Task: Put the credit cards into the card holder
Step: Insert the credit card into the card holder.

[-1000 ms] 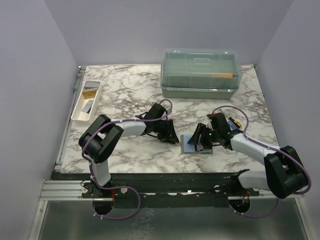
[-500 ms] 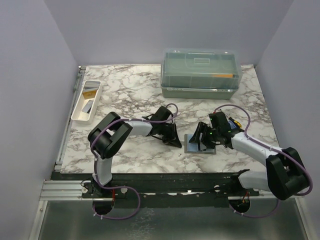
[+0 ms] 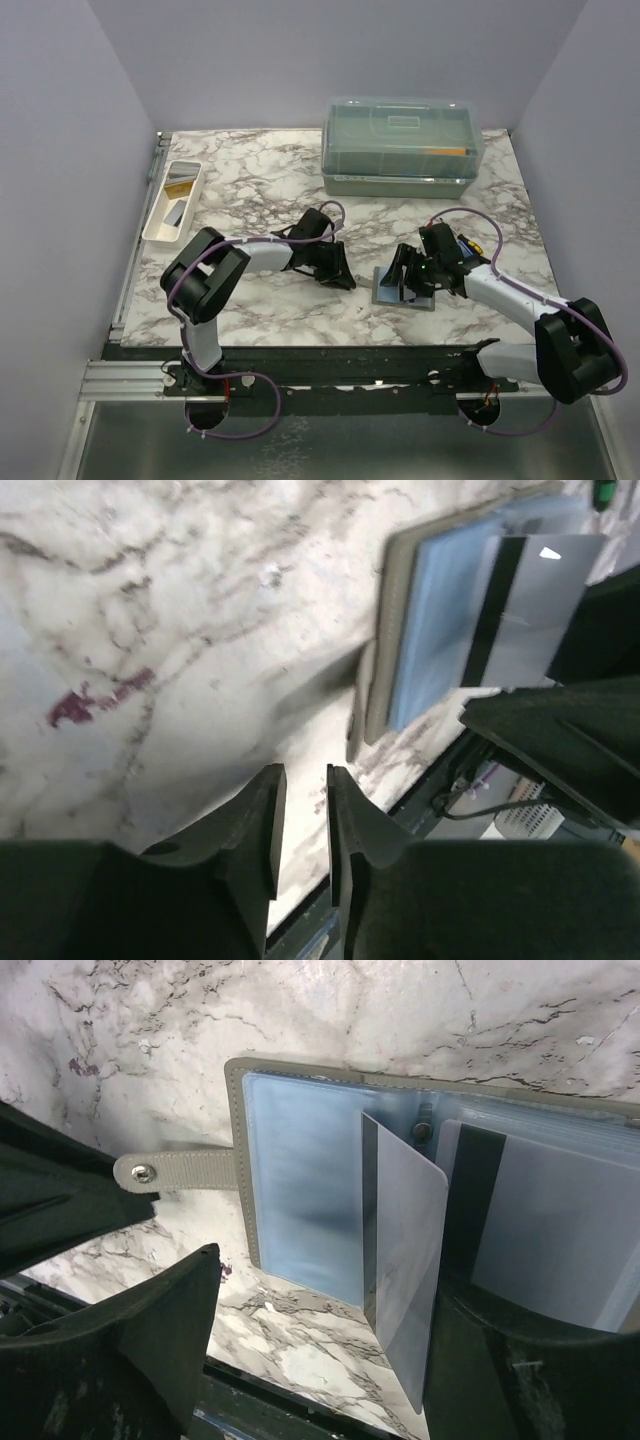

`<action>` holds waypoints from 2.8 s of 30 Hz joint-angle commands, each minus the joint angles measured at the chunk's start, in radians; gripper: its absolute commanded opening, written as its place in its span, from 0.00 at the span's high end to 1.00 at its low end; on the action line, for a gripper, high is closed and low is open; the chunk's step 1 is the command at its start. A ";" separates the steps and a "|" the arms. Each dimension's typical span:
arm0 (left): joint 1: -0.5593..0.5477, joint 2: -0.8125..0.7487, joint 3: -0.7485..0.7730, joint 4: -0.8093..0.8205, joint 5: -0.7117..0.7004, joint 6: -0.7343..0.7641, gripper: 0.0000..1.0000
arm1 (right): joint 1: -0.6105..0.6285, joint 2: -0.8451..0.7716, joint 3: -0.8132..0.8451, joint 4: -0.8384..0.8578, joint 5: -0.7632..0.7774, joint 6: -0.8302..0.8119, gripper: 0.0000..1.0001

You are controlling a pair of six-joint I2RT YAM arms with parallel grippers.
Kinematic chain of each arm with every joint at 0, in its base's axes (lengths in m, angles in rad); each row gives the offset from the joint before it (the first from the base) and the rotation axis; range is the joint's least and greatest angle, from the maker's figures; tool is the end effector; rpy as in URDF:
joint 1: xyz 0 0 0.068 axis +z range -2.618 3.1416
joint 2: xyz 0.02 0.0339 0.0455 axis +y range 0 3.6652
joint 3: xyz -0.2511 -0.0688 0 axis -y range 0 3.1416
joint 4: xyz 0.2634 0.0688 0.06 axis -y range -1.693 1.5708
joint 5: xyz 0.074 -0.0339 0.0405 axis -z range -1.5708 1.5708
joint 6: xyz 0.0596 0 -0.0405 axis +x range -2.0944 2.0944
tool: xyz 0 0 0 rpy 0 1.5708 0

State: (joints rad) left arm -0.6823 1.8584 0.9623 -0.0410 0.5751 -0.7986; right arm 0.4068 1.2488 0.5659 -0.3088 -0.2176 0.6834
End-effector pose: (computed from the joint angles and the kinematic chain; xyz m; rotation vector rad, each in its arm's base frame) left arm 0.2714 -0.2623 0.0861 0.1081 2.8051 -1.2281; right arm 0.2292 0.1127 0.1214 0.2830 2.6658 0.6641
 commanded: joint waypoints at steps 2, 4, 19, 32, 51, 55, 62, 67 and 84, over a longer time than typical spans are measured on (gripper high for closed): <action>-0.029 -0.109 -0.001 0.068 0.096 0.058 0.67 | 0.001 -0.024 0.020 -0.005 0.005 -0.013 0.26; -0.044 -0.107 0.019 0.105 0.112 0.011 0.72 | 0.000 -0.031 0.014 0.007 0.007 -0.003 0.29; -0.075 0.115 0.124 0.082 -0.091 -0.092 1.00 | 0.001 -0.048 -0.001 0.007 0.019 -0.010 0.37; -0.013 0.084 0.036 -0.099 -0.256 -0.015 1.00 | 0.001 -0.056 0.021 -0.049 0.061 -0.018 0.20; 0.017 0.026 -0.010 -0.103 -0.209 0.004 1.00 | 0.001 0.034 -0.021 0.084 -0.005 -0.029 0.54; 0.017 0.018 -0.010 -0.103 -0.206 0.001 1.00 | 0.001 0.056 -0.040 0.125 -0.049 -0.024 0.57; 0.036 -0.002 -0.022 -0.108 -0.219 0.001 1.00 | 0.034 0.082 -0.046 0.210 -0.132 -0.003 0.54; 0.073 -0.018 -0.034 -0.114 -0.213 0.020 1.00 | 0.051 0.145 -0.021 0.211 -0.147 -0.032 0.44; 0.096 -0.064 -0.018 -0.138 -0.150 0.061 1.00 | 0.051 0.153 0.063 0.083 -0.006 -0.099 0.29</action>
State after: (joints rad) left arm -0.5972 1.8259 0.9581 -0.0864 0.4587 -0.7940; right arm 0.4591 1.3525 0.6128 -0.1730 -0.3008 0.6361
